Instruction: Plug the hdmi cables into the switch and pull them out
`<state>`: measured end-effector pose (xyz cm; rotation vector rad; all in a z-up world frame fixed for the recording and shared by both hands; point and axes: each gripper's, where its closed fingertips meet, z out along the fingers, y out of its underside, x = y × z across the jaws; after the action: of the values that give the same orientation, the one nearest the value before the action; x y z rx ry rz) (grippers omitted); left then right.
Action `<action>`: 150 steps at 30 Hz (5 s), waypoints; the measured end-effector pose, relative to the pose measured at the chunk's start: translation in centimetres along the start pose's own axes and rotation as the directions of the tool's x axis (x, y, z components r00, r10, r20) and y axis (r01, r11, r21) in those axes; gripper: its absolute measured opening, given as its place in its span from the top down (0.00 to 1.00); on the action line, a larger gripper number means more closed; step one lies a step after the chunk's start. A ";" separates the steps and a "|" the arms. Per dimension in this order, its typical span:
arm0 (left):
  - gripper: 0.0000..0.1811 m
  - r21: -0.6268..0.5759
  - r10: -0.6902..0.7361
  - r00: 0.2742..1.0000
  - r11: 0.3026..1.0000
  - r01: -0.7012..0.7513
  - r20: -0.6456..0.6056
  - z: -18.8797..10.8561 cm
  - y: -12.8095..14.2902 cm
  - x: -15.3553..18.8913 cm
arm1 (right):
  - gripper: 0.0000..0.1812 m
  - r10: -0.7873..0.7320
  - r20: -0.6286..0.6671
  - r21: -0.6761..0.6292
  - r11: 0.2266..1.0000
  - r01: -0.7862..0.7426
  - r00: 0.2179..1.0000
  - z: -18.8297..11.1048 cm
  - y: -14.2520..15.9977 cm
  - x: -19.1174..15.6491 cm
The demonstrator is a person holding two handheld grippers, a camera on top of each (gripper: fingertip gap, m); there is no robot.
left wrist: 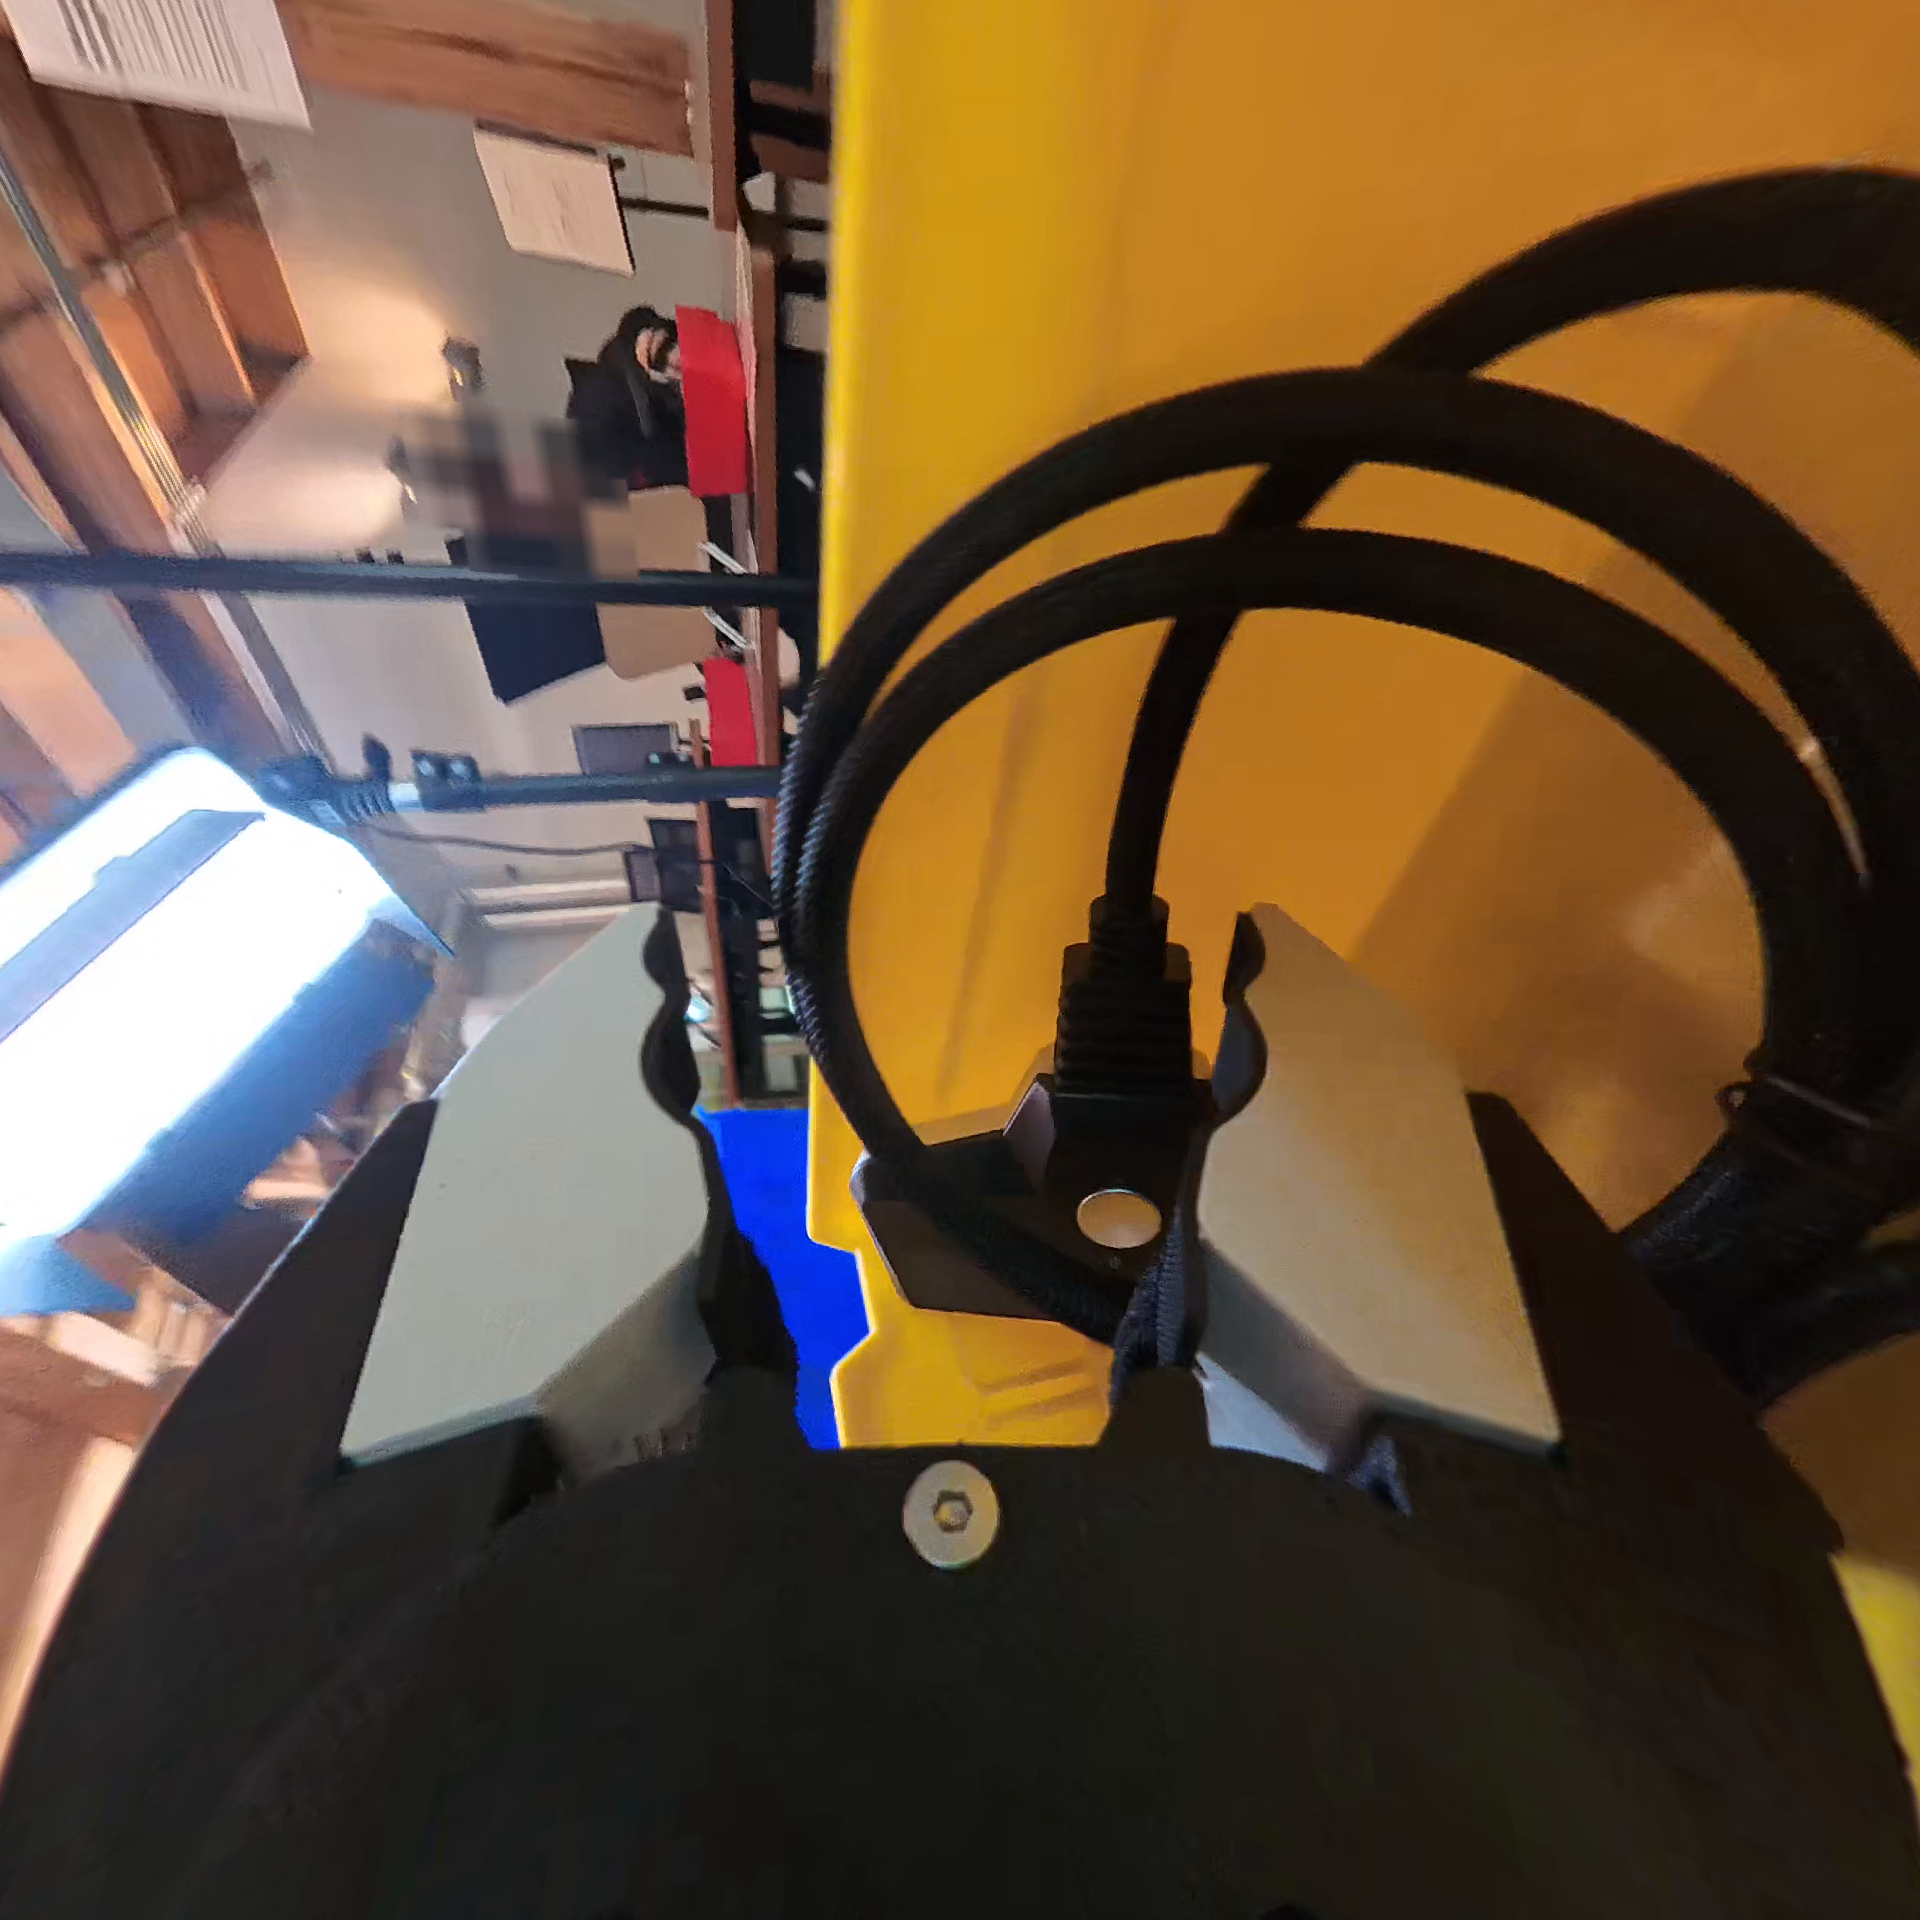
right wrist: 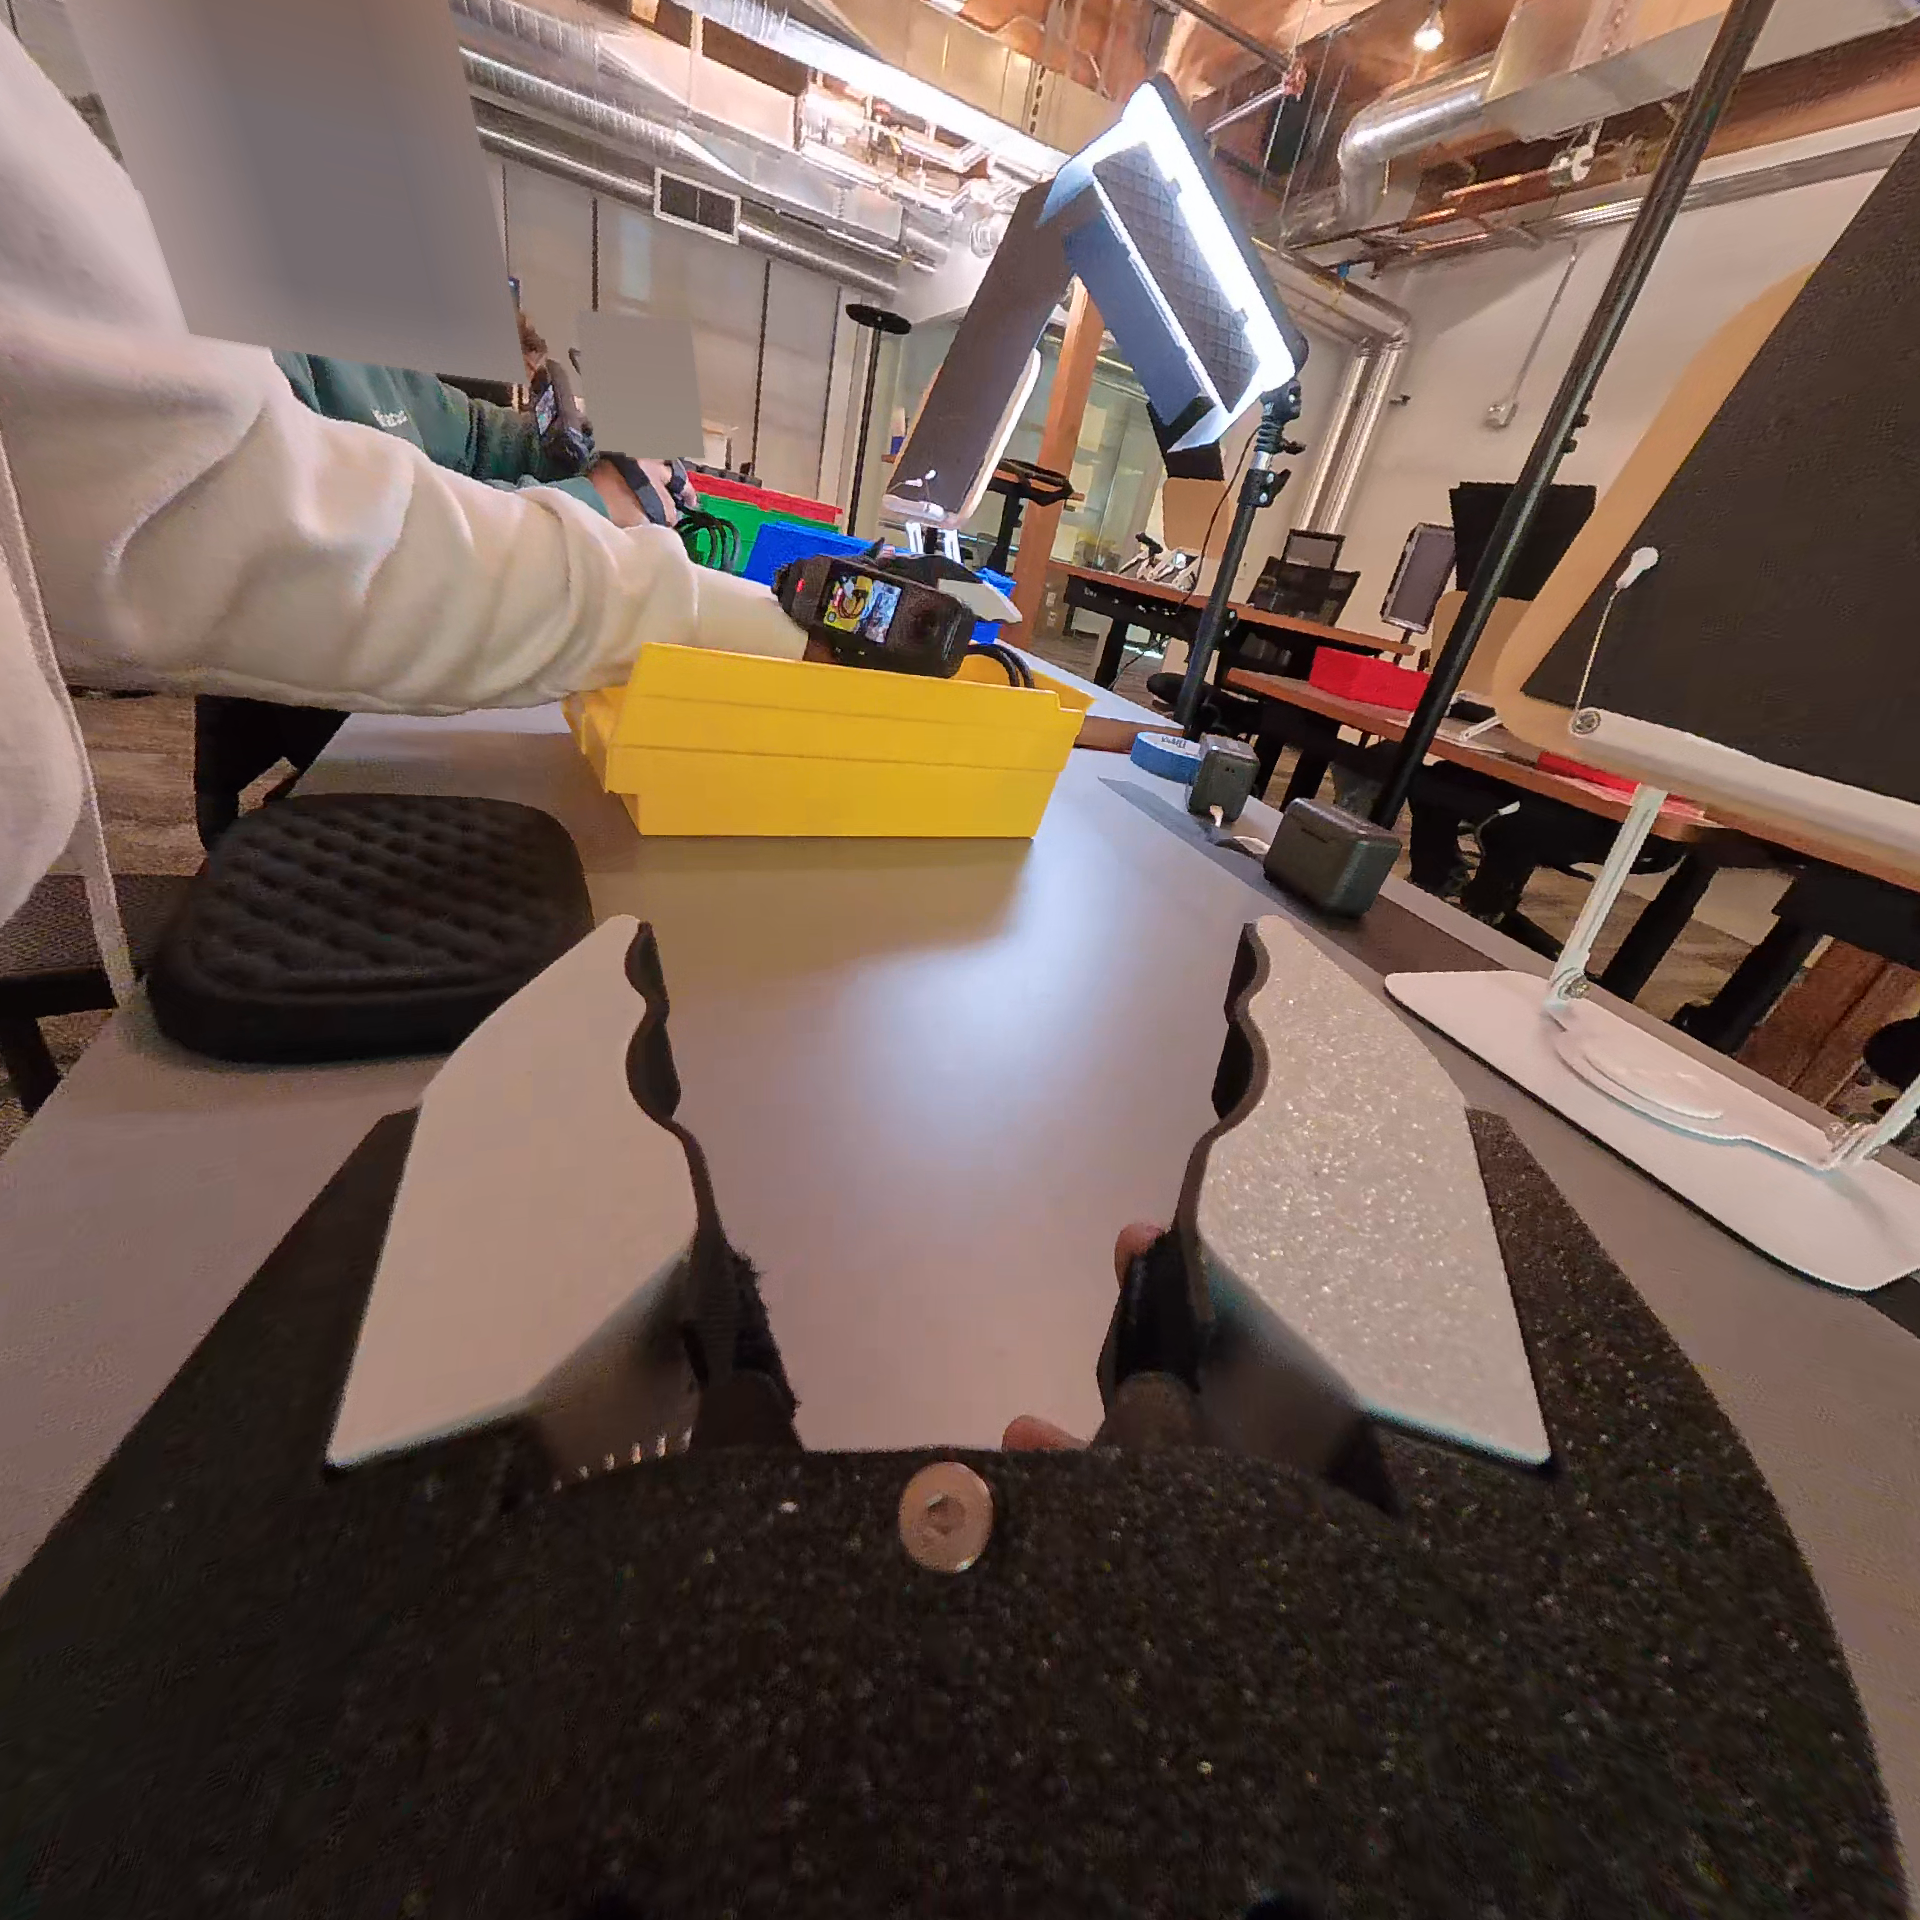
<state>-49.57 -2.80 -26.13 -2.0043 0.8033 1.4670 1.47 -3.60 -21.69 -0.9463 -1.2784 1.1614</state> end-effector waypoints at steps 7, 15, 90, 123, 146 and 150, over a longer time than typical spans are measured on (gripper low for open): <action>0.80 0.041 -0.044 0.992 0.998 0.039 0.117 -1.7 0.3 -2.1 | 0.43 0.005 0.005 -0.017 1.000 -0.005 1.000 0.1 0.4 0.0; 0.85 0.110 -0.177 0.964 0.981 0.158 0.198 -5.2 0.1 -5.6 | 0.45 -0.016 0.037 -0.068 0.998 0.018 0.999 0.3 1.3 -0.5; 0.59 0.334 -0.489 0.429 0.273 0.902 -0.760 -27.9 -27.3 5.1 | 0.39 -0.516 0.107 -0.064 0.850 0.524 0.850 0.4 -15.9 -0.8; 0.60 0.615 -0.670 0.438 -0.035 0.788 -0.599 -34.1 -17.3 -4.0 | 0.39 -0.534 0.844 0.032 0.144 0.989 0.050 8.3 4.3 -7.0; 0.72 0.606 0.154 0.701 0.649 0.460 -0.697 -32.7 -23.1 15.1 | 0.39 -0.662 0.292 0.634 -0.406 0.658 -0.690 5.8 6.2 -11.8; 0.88 0.681 0.247 0.751 0.647 0.343 -0.613 -32.3 -24.2 16.2 | 0.39 -0.681 0.298 0.613 -0.401 0.681 -0.669 5.7 5.9 -11.4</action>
<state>-7.28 -11.72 -31.20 -1.7600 1.3573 0.1507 -4.05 -14.04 -29.20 1.1676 -1.8827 -0.2899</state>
